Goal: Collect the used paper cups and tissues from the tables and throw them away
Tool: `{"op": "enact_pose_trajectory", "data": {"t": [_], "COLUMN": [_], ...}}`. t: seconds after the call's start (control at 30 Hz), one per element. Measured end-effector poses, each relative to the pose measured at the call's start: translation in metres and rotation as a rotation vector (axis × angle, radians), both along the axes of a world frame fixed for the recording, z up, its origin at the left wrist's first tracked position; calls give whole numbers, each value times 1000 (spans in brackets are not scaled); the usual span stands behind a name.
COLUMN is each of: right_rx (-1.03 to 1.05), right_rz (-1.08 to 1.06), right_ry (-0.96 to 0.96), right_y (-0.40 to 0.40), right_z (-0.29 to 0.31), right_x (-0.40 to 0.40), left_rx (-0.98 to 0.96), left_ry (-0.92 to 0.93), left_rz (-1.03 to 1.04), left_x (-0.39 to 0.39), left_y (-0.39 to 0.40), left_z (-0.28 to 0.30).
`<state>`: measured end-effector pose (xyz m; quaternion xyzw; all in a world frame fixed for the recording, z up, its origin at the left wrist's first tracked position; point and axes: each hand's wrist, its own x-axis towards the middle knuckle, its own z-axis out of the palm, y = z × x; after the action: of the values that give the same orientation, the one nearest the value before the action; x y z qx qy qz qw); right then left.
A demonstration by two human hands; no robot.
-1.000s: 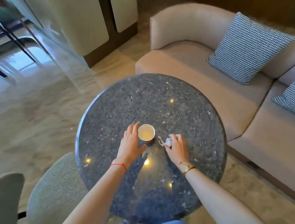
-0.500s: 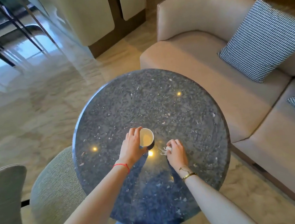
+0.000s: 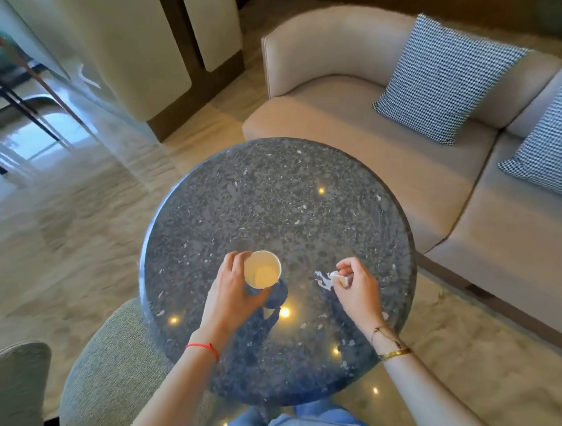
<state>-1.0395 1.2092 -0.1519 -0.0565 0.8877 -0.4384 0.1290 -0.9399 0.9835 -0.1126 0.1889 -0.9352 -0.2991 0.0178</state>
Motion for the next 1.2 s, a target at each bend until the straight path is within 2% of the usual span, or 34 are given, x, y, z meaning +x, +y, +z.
{"op": "enact_pose_trajectory", "data": {"t": [0.27, 0.53, 0.87, 1.2], "right_rx": [-72, -52, 57, 60], "right_rz": [-178, -498, -977, -1524], "right_ry": [96, 229, 268, 241], "right_y": [49, 72, 90, 84], "right_z": [10, 29, 68, 69], "right_x": [114, 288, 523, 736], "left_rx": [79, 145, 157, 182], "left_ry": [50, 82, 76, 55], "left_rz": [-171, -454, -1000, -1563], "left_x": [80, 168, 264, 384], "left_y": [15, 28, 95, 206], "left_z": [13, 26, 58, 71]}}
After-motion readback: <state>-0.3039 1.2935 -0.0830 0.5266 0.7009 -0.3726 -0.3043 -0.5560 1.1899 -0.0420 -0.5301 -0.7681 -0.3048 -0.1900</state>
